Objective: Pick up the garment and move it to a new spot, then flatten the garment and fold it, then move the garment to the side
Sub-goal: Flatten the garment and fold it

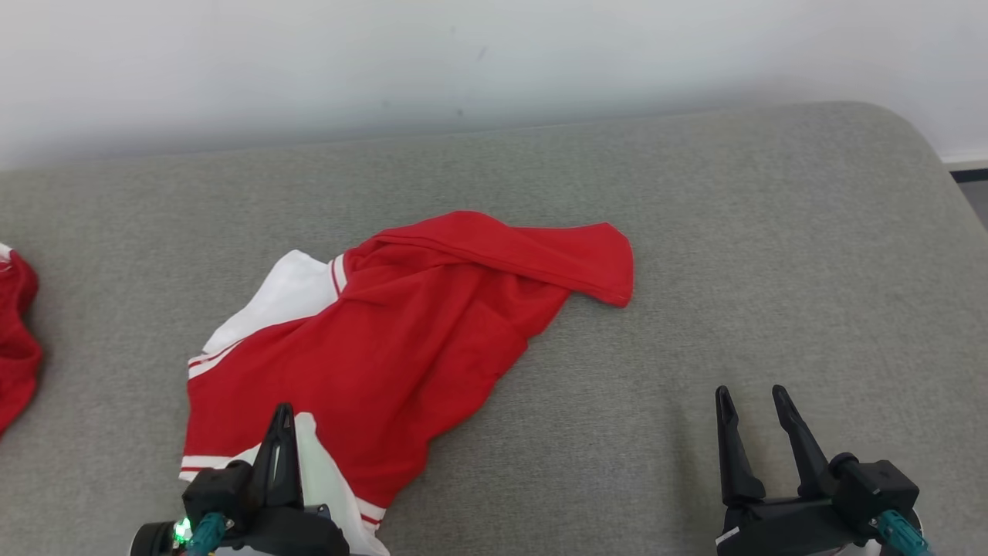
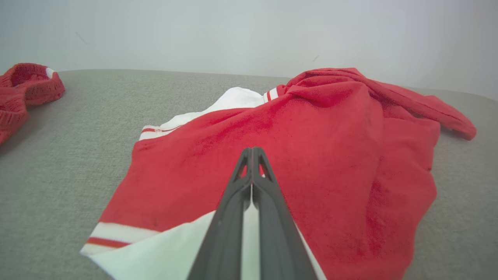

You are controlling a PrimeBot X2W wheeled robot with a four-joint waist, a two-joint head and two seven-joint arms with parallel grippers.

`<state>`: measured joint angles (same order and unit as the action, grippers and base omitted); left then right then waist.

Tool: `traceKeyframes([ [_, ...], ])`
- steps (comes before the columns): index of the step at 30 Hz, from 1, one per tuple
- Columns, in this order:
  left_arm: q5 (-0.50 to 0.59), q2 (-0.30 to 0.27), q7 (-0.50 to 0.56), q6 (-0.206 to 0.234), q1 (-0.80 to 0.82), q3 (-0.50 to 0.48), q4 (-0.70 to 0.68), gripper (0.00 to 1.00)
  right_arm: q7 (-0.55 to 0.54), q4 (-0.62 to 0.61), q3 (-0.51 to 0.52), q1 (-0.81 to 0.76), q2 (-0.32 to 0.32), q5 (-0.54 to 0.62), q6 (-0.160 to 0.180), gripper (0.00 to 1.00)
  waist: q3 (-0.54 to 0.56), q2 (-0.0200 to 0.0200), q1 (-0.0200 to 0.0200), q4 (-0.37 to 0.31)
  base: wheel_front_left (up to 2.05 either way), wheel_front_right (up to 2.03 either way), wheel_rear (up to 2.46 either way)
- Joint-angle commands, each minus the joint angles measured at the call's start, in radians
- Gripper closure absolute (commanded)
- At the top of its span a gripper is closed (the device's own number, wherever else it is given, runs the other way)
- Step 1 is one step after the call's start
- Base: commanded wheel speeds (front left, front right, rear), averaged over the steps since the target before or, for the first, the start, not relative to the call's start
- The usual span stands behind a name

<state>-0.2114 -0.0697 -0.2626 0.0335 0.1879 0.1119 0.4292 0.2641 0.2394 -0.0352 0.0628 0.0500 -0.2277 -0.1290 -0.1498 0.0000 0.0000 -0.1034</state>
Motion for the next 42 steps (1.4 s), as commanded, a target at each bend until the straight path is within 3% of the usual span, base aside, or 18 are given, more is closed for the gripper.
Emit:
traceKeyframes([
  [1,-0.006,0.005,-0.003,-0.005,-0.011,-0.008,-0.023,1.0,0.001,-0.002,0.004,-0.006,0.001,-0.003,-0.004,0.0,0.007,0.0,0.0,0.023,0.0,0.0,0.0],
  [8,-0.034,0.015,-0.003,-0.011,-0.088,-0.023,-0.112,1.0,0.001,0.002,-0.001,-0.025,0.001,-0.007,-0.004,0.0,0.028,0.0,0.0,0.086,0.0,0.0,0.0],
  [12,-0.014,0.018,-0.003,-0.023,-0.098,0.027,-0.091,1.0,0.001,0.007,-0.024,-0.005,0.002,-0.001,-0.004,0.0,0.037,0.0,0.0,0.109,0.0,0.0,0.0],
  [13,-0.003,0.018,-0.003,-0.022,-0.09,0.036,-0.089,0.89,0.001,0.007,-0.025,-0.005,0.001,-0.001,-0.004,0.0,0.038,0.0,0.0,0.108,0.0,0.0,0.0],
  [14,-0.003,0.018,-0.003,-0.022,-0.09,0.036,-0.089,0.89,0.001,0.007,-0.025,-0.005,0.001,-0.001,-0.004,0.0,0.038,0.0,0.0,0.108,0.0,0.0,0.0],
  [16,0.01,0.018,-0.003,-0.02,-0.078,0.052,-0.077,0.0,0.001,0.008,-0.03,-0.002,0.001,0.0,-0.004,0.0,0.039,0.0,0.0,0.102,0.0,0.0,0.0],
  [29,0.038,0.001,-0.003,-0.009,0.01,0.064,0.062,0.0,0.001,0.013,-0.031,-0.016,0.001,-0.003,-0.004,0.0,0.034,0.0,0.0,0.011,0.0,0.0,0.0],
  [30,0.036,-0.001,-0.003,-0.005,0.019,0.059,0.076,0.12,0.001,0.013,-0.03,-0.015,0.001,-0.003,-0.004,0.0,0.032,0.0,0.0,0.006,0.0,0.0,0.0],
  [31,0.04,-0.004,-0.003,-0.003,0.027,0.059,0.091,0.51,0.001,0.011,-0.026,-0.014,0.001,-0.003,-0.004,0.0,0.03,0.0,0.0,0.002,0.0,0.0,0.0],
  [32,0.036,-0.003,-0.003,0.003,0.033,0.053,0.096,1.0,0.001,0.01,-0.023,-0.014,0.001,-0.002,-0.004,0.0,0.028,0.0,0.0,0.0,0.0,0.0,0.0],
  [42,0.007,0.009,-0.003,0.006,0.002,0.021,0.024,1.0,0.001,0.001,-0.004,-0.024,0.001,-0.001,-0.004,0.0,0.022,0.0,0.0,0.059,0.0,0.0,0.0],
])
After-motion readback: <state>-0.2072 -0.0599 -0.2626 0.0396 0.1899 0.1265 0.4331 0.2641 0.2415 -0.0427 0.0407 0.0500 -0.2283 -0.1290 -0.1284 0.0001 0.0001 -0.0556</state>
